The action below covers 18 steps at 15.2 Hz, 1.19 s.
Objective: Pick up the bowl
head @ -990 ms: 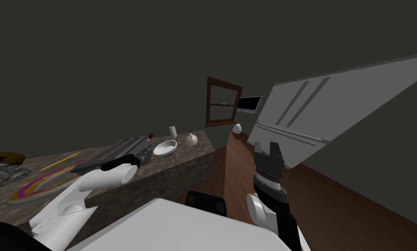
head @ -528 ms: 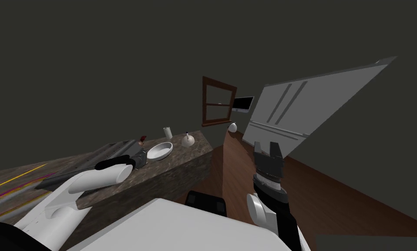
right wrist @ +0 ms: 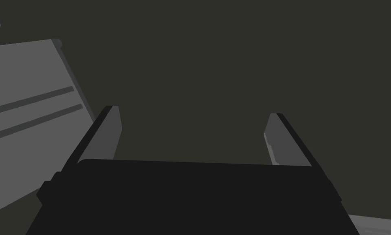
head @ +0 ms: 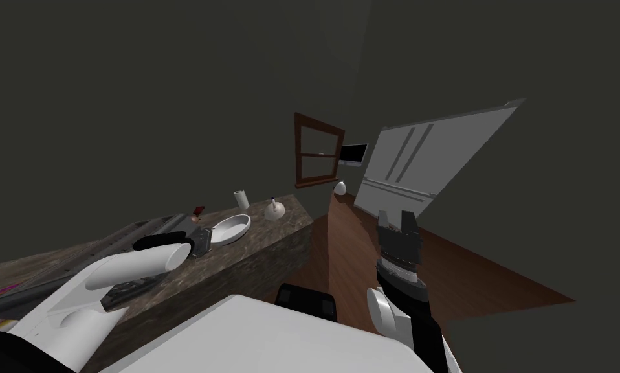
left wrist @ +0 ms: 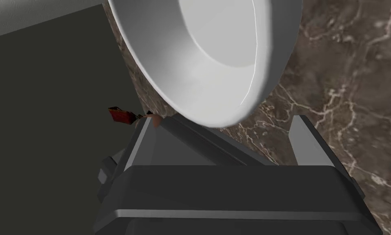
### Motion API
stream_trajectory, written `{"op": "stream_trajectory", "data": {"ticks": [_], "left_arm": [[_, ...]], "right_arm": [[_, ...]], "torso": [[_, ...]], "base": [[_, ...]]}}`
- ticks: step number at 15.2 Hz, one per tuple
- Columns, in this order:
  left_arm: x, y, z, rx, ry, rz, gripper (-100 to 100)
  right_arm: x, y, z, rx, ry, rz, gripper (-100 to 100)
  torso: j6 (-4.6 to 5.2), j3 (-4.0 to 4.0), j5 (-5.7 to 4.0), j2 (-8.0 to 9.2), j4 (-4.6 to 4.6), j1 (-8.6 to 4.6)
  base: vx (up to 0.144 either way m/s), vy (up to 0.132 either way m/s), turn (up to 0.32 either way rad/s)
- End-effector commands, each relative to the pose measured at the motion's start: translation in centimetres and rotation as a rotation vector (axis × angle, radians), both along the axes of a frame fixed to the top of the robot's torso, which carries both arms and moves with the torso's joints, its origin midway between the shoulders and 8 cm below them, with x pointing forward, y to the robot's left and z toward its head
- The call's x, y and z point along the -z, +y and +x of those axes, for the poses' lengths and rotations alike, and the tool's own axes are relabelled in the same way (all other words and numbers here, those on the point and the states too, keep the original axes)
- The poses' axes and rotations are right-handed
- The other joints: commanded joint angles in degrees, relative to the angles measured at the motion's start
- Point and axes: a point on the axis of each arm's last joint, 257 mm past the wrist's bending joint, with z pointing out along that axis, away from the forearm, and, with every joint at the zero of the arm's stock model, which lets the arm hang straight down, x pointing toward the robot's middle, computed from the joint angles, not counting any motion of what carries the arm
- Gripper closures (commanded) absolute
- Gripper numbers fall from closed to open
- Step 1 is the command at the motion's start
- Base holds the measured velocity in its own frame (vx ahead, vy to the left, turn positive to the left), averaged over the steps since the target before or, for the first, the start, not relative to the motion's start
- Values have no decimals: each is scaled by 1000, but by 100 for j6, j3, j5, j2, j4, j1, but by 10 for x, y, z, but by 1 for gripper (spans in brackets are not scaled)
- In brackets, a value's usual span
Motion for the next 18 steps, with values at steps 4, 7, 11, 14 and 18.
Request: {"op": "stream_trajectory", "data": {"ticks": [4,7,11,14,18], "left_arm": [[8,9,-30,-69,66,-63,-100],[15,6,-37,-77,100,-84,-100],[20,9,-61,-133,148,-141,-100],[23,8,-75,-160,180,-176,-100],[29,4,-92,-189,229,-222,-100]], "right_arm": [[0,0,0,0,0,0,0],[0,0,0,0,0,0,0],[0,0,0,0,0,0,0],[0,0,0,0,0,0,0],[0,0,0,0,0,0,0]], "torso": [[-2,0,1,0,0,3],[-2,0,0,0,0,2],[-1,-1,0,-1,0,0],[-1,-1,1,-1,0,2],[1,-1,0,-2,0,1]], "base": [[-3,26,-191],[-4,23,-104],[-4,19,-172],[-4,24,-166],[-3,24,-142]]}}
